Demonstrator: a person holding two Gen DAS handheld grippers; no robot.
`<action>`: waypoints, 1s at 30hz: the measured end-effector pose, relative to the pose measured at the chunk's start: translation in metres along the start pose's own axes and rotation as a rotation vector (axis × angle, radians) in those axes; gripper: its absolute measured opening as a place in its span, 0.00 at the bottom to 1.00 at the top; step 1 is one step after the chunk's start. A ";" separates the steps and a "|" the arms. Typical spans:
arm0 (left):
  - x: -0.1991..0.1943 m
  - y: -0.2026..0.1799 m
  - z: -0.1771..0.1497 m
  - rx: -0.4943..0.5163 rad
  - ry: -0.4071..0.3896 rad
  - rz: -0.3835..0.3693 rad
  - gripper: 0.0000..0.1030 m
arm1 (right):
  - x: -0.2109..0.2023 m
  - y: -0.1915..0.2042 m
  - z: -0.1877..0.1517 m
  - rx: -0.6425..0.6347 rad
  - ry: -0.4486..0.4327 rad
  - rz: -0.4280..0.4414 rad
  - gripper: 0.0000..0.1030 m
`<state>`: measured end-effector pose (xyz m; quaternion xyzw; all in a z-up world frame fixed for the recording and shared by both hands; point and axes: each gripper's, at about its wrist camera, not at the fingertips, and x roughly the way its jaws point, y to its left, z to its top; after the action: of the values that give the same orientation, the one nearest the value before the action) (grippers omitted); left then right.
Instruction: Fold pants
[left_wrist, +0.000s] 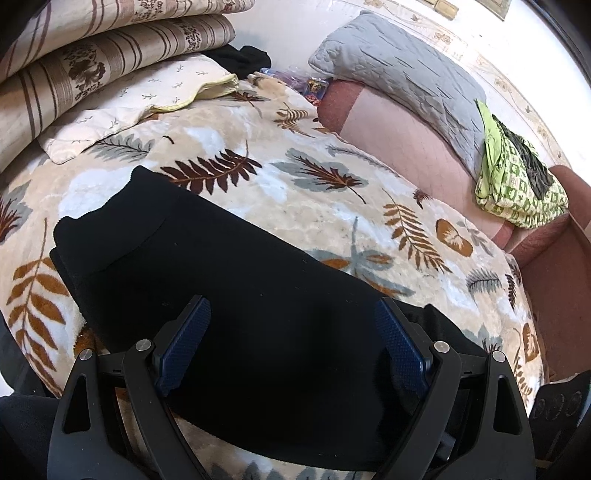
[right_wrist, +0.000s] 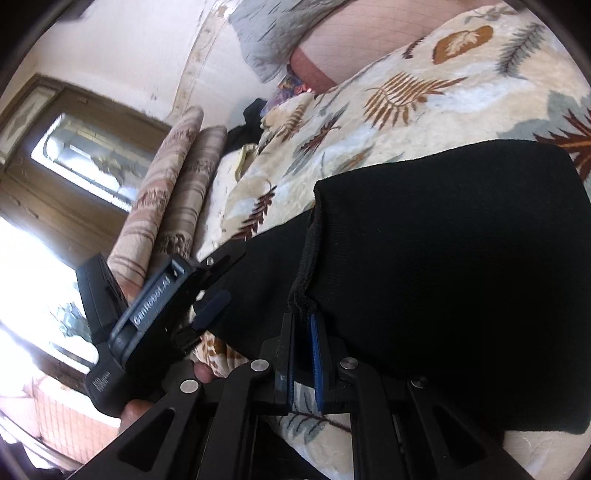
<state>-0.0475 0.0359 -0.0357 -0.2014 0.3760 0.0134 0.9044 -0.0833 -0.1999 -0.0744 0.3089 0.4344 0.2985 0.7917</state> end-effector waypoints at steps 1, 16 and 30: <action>0.000 -0.001 0.000 0.001 0.001 -0.001 0.88 | 0.005 0.001 -0.001 -0.009 0.014 -0.006 0.07; -0.042 -0.094 -0.038 0.463 -0.036 -0.418 0.88 | -0.089 -0.004 -0.017 -0.271 -0.055 -0.262 0.13; 0.018 -0.102 -0.061 0.486 0.345 -0.436 0.32 | -0.073 -0.003 -0.022 -0.572 0.006 -0.489 0.13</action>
<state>-0.0576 -0.0824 -0.0507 -0.0554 0.4635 -0.3032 0.8308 -0.1345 -0.2514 -0.0495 -0.0383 0.3969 0.2110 0.8925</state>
